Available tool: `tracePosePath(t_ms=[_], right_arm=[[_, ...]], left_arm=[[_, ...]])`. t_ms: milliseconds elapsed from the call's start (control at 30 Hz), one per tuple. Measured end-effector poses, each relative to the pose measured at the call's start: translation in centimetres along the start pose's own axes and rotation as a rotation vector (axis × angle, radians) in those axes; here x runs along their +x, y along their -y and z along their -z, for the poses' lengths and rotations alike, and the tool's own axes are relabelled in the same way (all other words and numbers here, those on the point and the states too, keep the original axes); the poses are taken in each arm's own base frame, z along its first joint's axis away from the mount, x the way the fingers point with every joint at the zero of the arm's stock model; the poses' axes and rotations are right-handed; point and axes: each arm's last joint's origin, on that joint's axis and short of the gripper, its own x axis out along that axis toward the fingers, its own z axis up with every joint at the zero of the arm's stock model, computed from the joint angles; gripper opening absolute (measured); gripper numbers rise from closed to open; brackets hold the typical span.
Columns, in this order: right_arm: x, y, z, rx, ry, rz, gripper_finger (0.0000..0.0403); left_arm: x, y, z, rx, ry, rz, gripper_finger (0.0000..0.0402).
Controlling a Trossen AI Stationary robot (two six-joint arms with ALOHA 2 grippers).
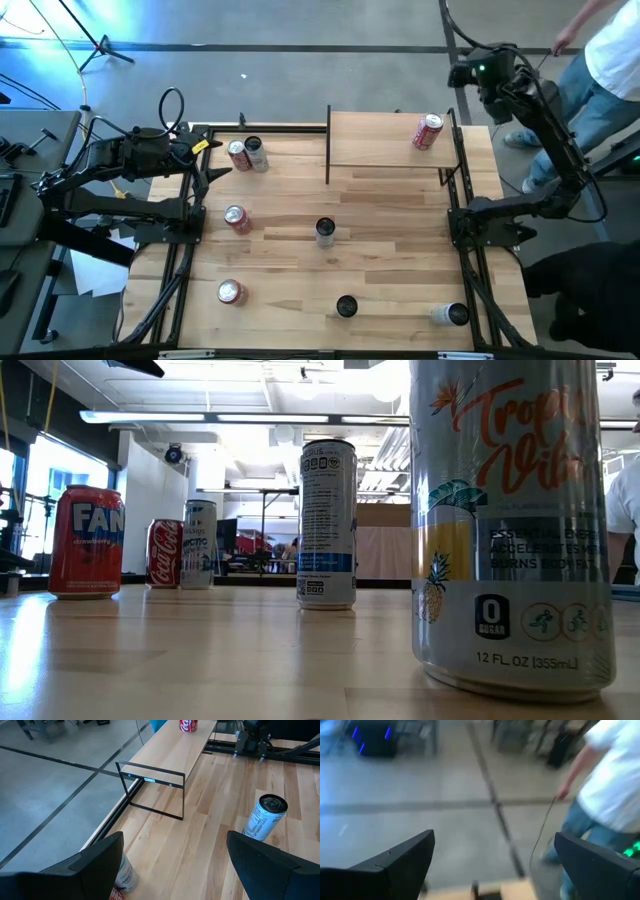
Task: Place canned beverage on shelf
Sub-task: Put the red soda can on the shelf
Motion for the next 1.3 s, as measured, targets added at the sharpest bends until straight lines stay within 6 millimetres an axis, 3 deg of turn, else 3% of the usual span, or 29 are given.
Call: tracePosePath(t_ms=[233, 367, 867, 1300], right_arm=[[1.2, 0.9, 2.4, 0.086, -0.481, -0.177, 0.0400], [1.1, 0.5, 2.8, 0.102, -0.589, -0.299, 0.0400], [-0.1, -0.9, 3.3, -0.022, -0.658, -0.502, 0.0400], [-0.9, -1.5, 3.7, 0.088, -0.781, -0.591, 0.0400]], left_arm=[[0.0, 0.0, 0.0, 0.000, 0.000, 0.000, 0.0335], [0.0, 0.0, 0.0, 0.000, 0.000, 0.000, 0.0335], [0.0, 0.0, 0.0, 0.000, 0.000, 0.000, 0.0335], [0.0, 0.0, 0.0, 0.000, 0.000, 0.000, 0.0335]])
